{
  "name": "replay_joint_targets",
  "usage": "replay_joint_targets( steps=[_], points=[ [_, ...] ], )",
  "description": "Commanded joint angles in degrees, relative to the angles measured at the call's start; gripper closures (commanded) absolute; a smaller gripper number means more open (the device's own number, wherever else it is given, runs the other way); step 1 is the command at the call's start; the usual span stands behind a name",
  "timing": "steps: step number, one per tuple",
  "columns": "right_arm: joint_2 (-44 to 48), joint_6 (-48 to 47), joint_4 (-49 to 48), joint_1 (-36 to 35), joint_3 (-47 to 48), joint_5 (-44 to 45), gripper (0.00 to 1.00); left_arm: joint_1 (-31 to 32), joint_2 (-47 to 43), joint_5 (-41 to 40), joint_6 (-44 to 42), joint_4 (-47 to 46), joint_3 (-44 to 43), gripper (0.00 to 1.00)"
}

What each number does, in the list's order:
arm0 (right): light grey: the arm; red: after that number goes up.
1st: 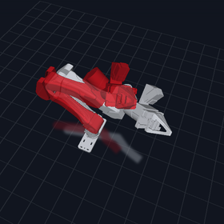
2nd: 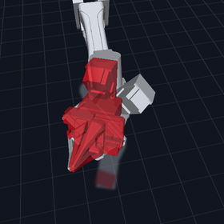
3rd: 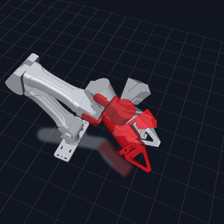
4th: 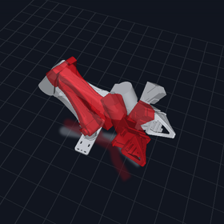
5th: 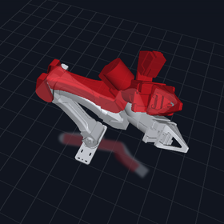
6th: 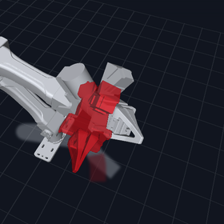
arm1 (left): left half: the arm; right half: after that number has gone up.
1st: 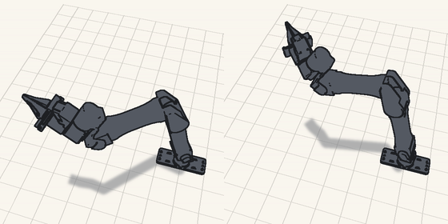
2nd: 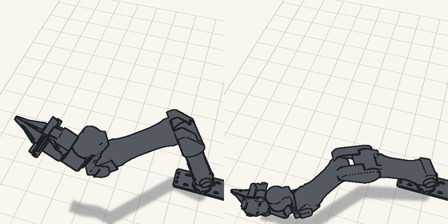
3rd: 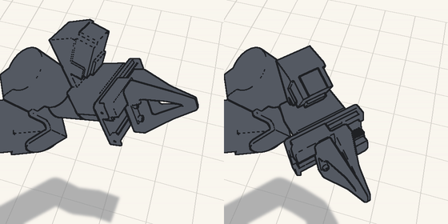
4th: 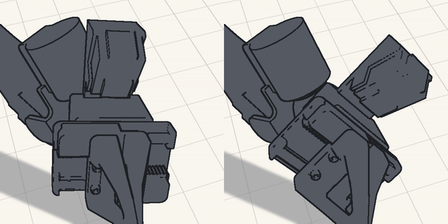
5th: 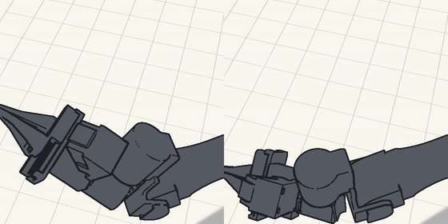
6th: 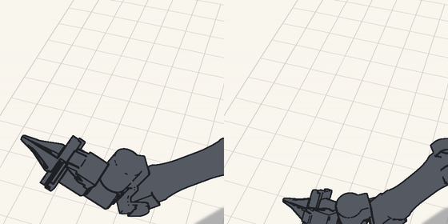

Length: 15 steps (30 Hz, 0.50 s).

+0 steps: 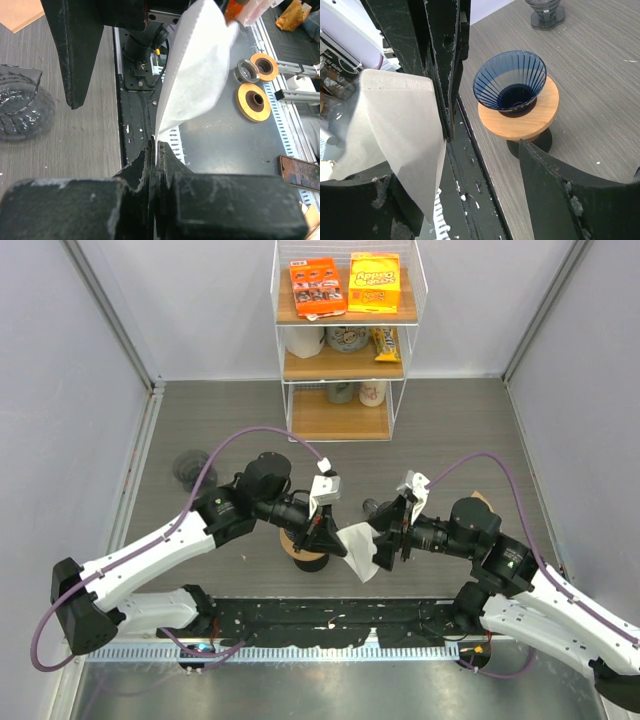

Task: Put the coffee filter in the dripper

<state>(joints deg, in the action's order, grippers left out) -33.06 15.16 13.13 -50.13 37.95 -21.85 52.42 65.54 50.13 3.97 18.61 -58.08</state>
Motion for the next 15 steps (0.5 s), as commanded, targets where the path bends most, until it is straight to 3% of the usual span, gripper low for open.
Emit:
replay_joint_targets(
  steps=[1, 6, 12, 15],
  points=[
    [0.27, 0.84, -5.83, 0.12, -0.42, -2.06, 0.32, -0.13, -1.64, 2.95, -1.50, -2.53, 0.69, 1.00],
    [-0.34, 1.54, -7.85, 0.12, -1.04, -4.95, 0.44, -0.13, -2.08, 2.96, -1.42, -2.79, 0.78, 1.00],
    [-1.57, 1.63, -9.08, 0.12, -0.95, -8.02, 0.73, -0.13, -3.22, 2.26, -1.42, -3.49, 1.48, 1.00],
    [-1.57, 1.72, -10.84, 0.12, -1.30, -10.84, 0.83, -0.13, -4.01, 1.29, -1.07, -3.93, 2.01, 1.00]
  ],
)
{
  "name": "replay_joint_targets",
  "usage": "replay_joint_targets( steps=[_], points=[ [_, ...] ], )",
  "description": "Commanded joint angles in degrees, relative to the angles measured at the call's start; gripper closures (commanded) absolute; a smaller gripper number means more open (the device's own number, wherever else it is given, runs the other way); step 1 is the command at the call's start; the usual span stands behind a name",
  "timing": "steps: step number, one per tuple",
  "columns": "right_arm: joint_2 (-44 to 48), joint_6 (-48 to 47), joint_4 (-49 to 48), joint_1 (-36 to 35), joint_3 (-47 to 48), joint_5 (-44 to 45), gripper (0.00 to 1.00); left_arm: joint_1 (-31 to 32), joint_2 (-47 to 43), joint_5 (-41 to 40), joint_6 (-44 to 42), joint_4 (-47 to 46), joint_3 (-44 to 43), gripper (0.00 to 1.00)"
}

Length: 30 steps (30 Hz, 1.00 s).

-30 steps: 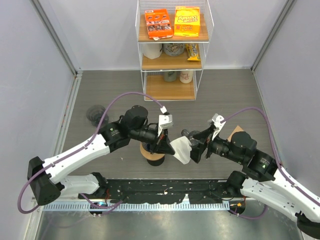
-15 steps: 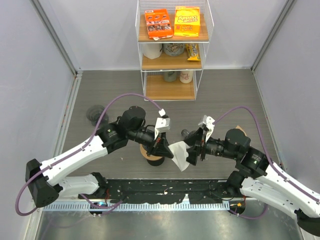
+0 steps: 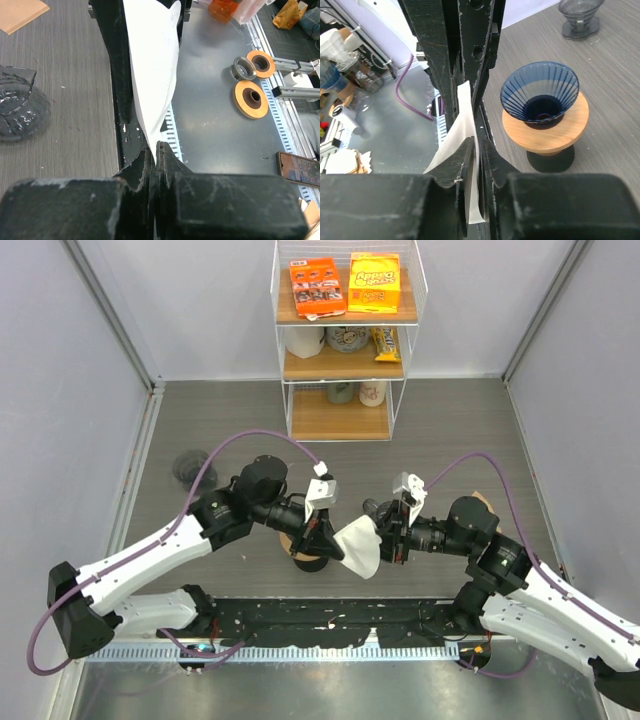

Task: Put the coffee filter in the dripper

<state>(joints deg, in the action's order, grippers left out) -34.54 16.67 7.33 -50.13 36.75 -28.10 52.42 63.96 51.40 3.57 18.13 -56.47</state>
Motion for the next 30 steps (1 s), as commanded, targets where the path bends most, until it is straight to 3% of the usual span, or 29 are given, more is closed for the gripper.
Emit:
replay_joint_targets(
  steps=[1, 2, 7, 10, 13, 15, 18, 19, 24, 27, 30],
  points=[
    [0.00, 0.38, -6.27, 0.12, -0.28, -5.73, 0.89, -0.13, -2.79, 0.02, -0.76, -3.71, 0.65, 1.00],
    [0.26, 0.38, -6.71, 0.03, -0.54, -6.18, 0.95, -0.04, -2.97, 0.02, -0.67, -3.98, 0.83, 1.00],
    [0.79, 1.26, -9.18, 0.12, -0.54, -6.88, 0.95, -0.13, -3.76, -1.38, -0.24, -4.42, 0.92, 0.99],
    [0.80, 1.79, -8.31, 0.12, 0.16, -4.35, 0.95, -0.13, -4.55, -6.12, 1.52, -3.81, 0.40, 0.88],
    [0.88, 1.70, -7.68, 0.12, 0.69, -1.62, 0.95, -0.13, -6.04, -12.44, 2.58, -3.37, 0.13, 0.57],
    [0.88, 1.35, -5.05, 0.12, 1.30, 1.11, 0.95, -0.13, -7.27, -14.82, 3.02, -3.01, 0.30, 0.49],
    [0.53, 1.35, -2.42, 0.12, 2.88, 5.58, 0.95, -0.13, -8.94, -19.39, 3.89, -2.49, 0.31, 0.29],
    [0.36, 1.26, -1.54, 0.12, 3.15, 6.64, 0.95, -0.13, -9.29, -22.28, 4.51, -2.31, 0.22, 0.01],
    [-1.92, 3.45, 5.30, 0.12, 6.74, 23.03, 0.95, -0.13, -10.17, -41.00, 9.78, 0.15, -1.45, 0.00],
    [-4.12, 11.33, 11.09, 0.03, 10.08, 42.52, 0.95, -0.04, -10.09, -45.67, 9.70, -1.34, -1.54, 0.01],
    [-8.50, 19.70, 16.74, 0.03, 12.99, 53.74, 0.95, 0.75, -8.60, -49.63, 10.31, -2.13, -3.03, 0.00]
  ],
)
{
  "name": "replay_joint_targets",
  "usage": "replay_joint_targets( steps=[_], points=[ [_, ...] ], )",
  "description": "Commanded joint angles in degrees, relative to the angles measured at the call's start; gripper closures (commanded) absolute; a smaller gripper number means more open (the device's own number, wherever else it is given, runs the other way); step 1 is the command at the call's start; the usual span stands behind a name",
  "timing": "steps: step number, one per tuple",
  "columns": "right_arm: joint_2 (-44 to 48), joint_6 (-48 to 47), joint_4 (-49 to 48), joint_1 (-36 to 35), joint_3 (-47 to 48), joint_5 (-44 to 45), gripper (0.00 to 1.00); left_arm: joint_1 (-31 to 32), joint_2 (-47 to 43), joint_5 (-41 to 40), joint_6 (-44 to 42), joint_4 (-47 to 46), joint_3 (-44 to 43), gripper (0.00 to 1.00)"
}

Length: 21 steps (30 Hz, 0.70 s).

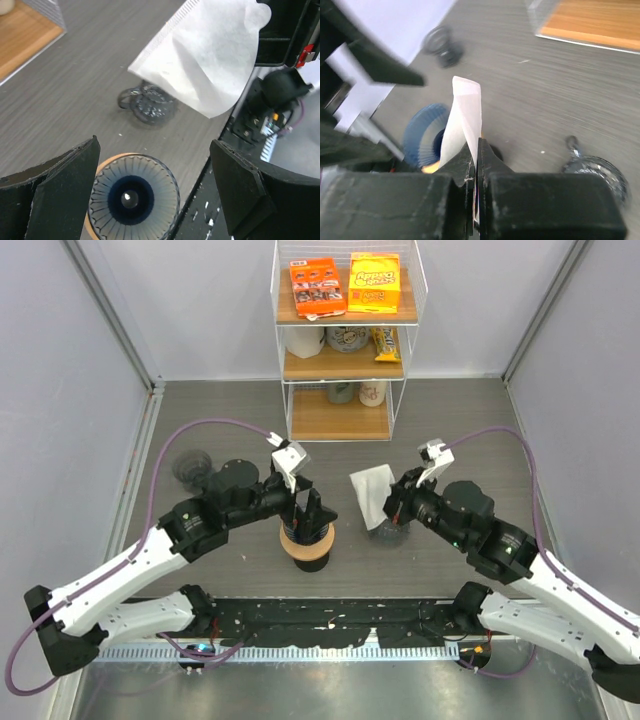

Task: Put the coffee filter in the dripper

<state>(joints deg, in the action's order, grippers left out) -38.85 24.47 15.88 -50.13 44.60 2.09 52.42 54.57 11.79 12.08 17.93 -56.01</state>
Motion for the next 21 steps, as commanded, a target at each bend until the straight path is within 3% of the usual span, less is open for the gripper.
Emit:
replay_joint_targets(
  steps=[1, 7, 17, 21],
  points=[
    [-4.91, 15.66, 10.03, 0.12, 6.28, 26.97, 0.95, 1.45, 1.68, -13.69, 1.55, -2.29, -4.10, 0.00],
    [-10.80, 22.46, 15.49, 0.12, 11.64, 30.69, 0.95, 6.28, 10.63, -23.12, 0.23, -2.55, -9.20, 0.00],
    [-13.88, 24.49, 15.77, 0.12, 12.80, 29.38, 0.95, 10.85, 20.14, -20.67, 1.28, -4.31, -13.60, 0.00],
    [-13.36, 25.19, 14.09, 0.12, 11.30, 27.09, 0.95, 11.56, 21.02, -23.65, 2.60, -6.15, -12.64, 0.00]
  ],
)
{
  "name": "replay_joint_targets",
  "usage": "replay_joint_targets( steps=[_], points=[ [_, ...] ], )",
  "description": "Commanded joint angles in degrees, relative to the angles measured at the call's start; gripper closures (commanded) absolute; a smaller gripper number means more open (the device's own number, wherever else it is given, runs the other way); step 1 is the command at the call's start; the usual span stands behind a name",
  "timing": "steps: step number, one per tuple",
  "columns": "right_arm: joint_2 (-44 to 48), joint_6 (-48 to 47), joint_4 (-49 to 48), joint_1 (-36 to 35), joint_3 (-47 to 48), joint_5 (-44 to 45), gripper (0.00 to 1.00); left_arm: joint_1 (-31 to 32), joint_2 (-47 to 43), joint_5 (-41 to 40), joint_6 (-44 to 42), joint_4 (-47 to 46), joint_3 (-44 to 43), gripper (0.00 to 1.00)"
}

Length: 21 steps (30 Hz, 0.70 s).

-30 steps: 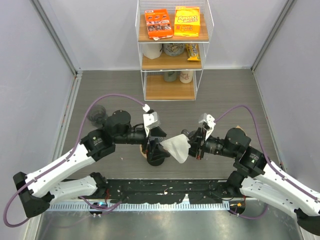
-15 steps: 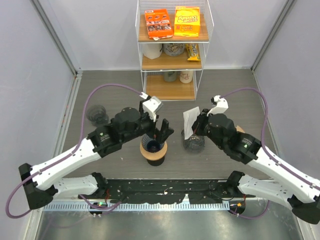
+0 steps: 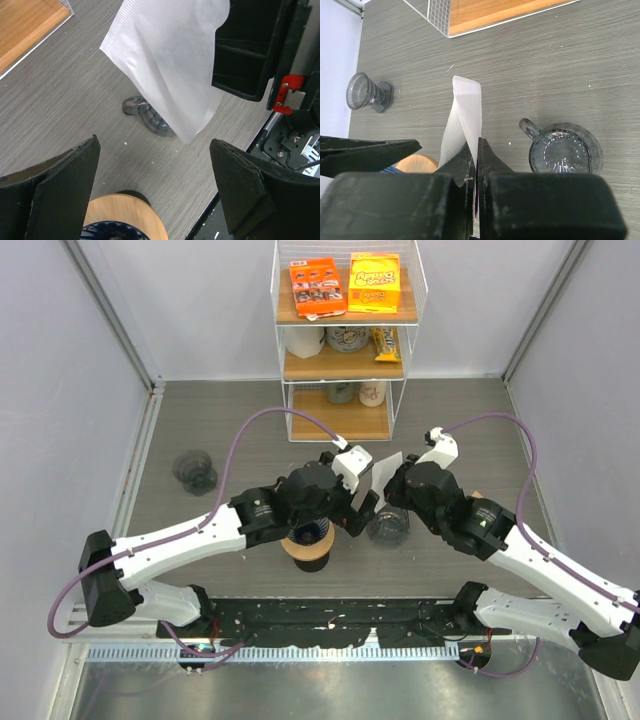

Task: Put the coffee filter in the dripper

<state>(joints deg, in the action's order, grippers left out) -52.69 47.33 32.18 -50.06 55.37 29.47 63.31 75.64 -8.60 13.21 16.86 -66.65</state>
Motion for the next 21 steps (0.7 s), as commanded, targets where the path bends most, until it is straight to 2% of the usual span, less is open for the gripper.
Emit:
replay_joint_targets(
  steps=[1, 4, 11, 18, 21],
  points=[
    [0.57, 2.15, -2.56, 0.05, 0.26, -0.82, 0.95, 0.76, -0.05, -3.53, 1.73, -5.52, -1.73, 0.00],
    [1.00, 2.41, -2.91, -0.03, -0.18, -2.14, 0.95, 0.76, -0.05, -4.75, 3.31, -7.54, -0.76, 0.00],
    [2.24, 1.45, -4.23, 0.05, -1.06, -5.30, 0.94, 0.76, -0.75, -16.17, 6.73, -7.19, -0.41, 0.00],
    [1.45, -3.90, -6.86, 0.05, -2.81, -9.33, 0.95, 0.76, -4.18, -16.70, 9.99, -13.16, 5.21, 0.05],
    [1.10, -5.58, -7.49, 0.05, -2.90, -9.96, 0.95, 0.76, -4.18, -18.20, 10.08, -12.56, 4.96, 0.05]
  ],
)
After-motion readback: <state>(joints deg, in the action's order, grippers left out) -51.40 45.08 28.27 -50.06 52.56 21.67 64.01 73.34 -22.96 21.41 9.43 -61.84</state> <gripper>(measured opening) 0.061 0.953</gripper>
